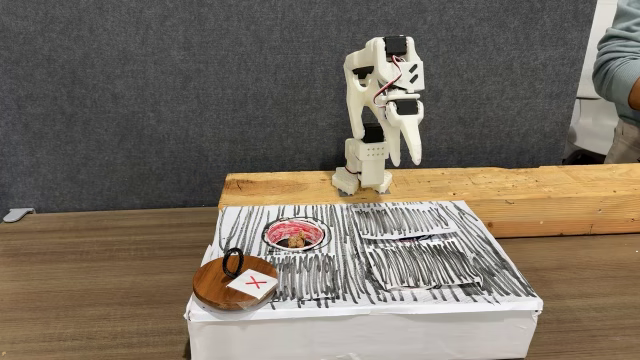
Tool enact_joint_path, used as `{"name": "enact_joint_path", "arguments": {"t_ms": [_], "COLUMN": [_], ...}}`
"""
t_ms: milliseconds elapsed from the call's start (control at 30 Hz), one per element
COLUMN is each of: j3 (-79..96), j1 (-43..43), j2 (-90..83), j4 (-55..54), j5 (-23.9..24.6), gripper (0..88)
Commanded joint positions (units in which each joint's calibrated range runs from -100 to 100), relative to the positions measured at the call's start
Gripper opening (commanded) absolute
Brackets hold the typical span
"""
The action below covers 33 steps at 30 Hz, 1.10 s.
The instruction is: Pick the brown debris from the hole.
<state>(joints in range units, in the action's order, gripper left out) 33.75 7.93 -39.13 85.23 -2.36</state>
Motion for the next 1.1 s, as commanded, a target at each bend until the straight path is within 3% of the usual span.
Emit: {"name": "enact_joint_path", "arguments": {"t_ms": [0, 267, 567, 767, 1067], "j3": [-0.54, -1.43, -1.52, -0.36, 6.35], "j1": [-0.33, -3.25, -24.23, -36.66, -39.95], "j2": [-0.9, -0.98, -0.98, 0.27, 18.2], "j4": [-0.4, -0.74, -11.05, -14.66, -14.91], "j5": [-0.14, 0.38, 6.25, 6.77, 6.25], "gripper": [33.9, 33.6, 33.6, 33.6, 33.6]}}
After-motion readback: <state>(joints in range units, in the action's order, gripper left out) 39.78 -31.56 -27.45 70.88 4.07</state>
